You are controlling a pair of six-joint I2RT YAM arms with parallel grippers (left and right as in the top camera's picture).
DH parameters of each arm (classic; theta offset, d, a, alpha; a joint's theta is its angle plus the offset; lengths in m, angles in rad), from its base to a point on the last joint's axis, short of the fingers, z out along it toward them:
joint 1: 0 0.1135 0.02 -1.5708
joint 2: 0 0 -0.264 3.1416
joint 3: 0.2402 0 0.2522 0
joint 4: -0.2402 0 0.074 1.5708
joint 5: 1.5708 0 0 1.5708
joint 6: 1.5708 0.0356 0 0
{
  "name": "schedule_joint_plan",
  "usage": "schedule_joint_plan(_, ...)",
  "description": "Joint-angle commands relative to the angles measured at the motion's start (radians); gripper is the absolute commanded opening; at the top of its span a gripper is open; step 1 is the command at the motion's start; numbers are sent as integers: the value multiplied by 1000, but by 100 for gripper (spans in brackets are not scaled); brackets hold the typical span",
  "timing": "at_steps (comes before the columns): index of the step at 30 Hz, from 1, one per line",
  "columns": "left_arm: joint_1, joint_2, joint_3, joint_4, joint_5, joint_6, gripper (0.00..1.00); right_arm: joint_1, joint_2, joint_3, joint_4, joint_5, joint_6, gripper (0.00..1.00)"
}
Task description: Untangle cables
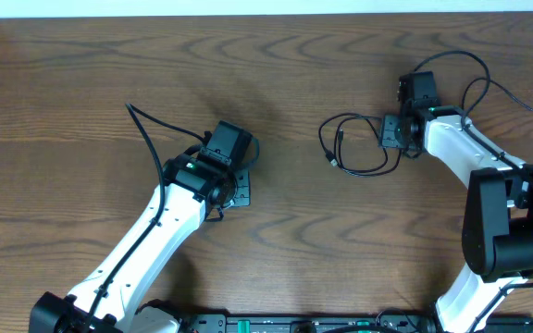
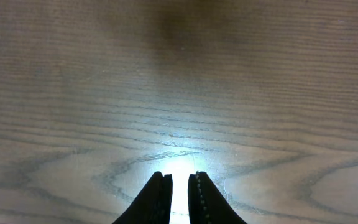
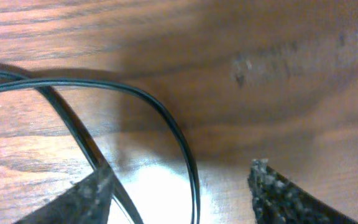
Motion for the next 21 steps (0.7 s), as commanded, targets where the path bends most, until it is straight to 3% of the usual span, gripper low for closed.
schedule_joint_plan(1, 0, -6, 3, -7, -20, 9, 15, -2, 3, 0, 31, 0, -193, 69)
schedule_joint_plan(7, 0, -6, 3, -16, -20, 9, 15, -12, 48, 0, 114, 2, -342, 75)
schedule_joint_plan(13, 0, -6, 3, -22, -20, 9, 15, -15, 146, 0, 161, -4, -367, 78)
schedule_joint_plan(14, 0, -6, 3, -22, -20, 9, 16, -15, 153, 0, 161, -8, -367, 76)
schedule_joint_plan(16, 0, -6, 3, -22, -20, 9, 15, -14, 166, 0, 149, -102, -366, 43)
schedule_joint_plan(18, 0, -6, 3, -22, -20, 9, 15, -14, 166, 0, 137, -166, -365, 38)
schedule_joint_plan(21, 0, -6, 3, -23, -20, 9, 15, -14, 166, 0, 101, -254, -326, 39)
